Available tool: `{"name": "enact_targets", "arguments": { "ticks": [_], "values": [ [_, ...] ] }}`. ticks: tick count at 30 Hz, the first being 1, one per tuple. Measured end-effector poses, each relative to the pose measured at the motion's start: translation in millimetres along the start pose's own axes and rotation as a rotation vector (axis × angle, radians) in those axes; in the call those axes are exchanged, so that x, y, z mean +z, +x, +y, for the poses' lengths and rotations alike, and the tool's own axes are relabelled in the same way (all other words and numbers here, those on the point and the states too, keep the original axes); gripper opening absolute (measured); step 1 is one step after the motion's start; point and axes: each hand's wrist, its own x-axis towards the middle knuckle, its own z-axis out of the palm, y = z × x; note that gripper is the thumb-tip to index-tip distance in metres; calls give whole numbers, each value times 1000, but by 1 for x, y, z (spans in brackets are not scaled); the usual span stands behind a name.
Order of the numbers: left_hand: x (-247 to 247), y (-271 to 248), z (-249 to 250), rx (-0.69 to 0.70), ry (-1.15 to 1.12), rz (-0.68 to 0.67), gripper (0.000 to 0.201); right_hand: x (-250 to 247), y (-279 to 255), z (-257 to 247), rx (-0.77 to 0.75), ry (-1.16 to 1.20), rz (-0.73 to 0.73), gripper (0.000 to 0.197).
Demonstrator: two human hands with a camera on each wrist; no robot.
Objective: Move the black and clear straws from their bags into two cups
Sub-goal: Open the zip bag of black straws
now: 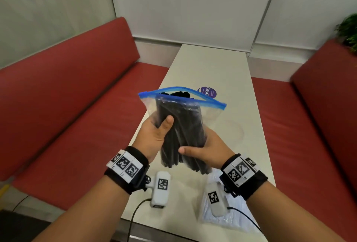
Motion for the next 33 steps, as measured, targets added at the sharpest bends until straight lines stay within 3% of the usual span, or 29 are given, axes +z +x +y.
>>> {"name": "enact_targets", "arguments": {
  "ticks": [5, 7, 9, 11, 13, 15, 19, 21, 24, 28, 31, 33],
  "values": [
    [12, -3, -9, -132, 151, -176, 86, 2, 3, 8, 8, 64, 181, 56],
    [9, 0, -2, -104, 250, -210, 86, -2, 3, 12, 30, 89, 207, 47],
    [2, 6, 7, 4, 342, -112, 86, -8, 1, 15, 55, 99, 208, 43],
    [-7, 11, 18, 151, 514, 93, 88, -13, -1, 15, 58, 93, 199, 41],
    [-9, 14, 34, 361, 857, 136, 73, -16, -2, 15, 50, 84, 186, 41],
    [-2, 15, 57, 533, 1142, 32, 49, -15, -1, 16, 37, 83, 169, 43],
    [6, 17, 78, 681, 1159, -15, 15, -13, 2, 19, 38, 101, 171, 45],
    [6, 13, 83, 722, 1177, -102, 13, -14, 3, 20, 48, 137, 195, 43],
    [-2, 9, 78, 501, 1321, -233, 37, -19, 1, 23, 64, 235, 210, 39],
    [-13, 10, 66, 251, 1648, -224, 68, -22, -5, 20, 27, 178, 144, 40],
    [-10, 14, 64, 93, 1587, -123, 64, -17, -7, 16, -17, 151, 97, 44],
    [-11, 16, 62, -66, 1406, -168, 60, -14, -8, 15, -31, 154, 49, 46]
  ]
}}
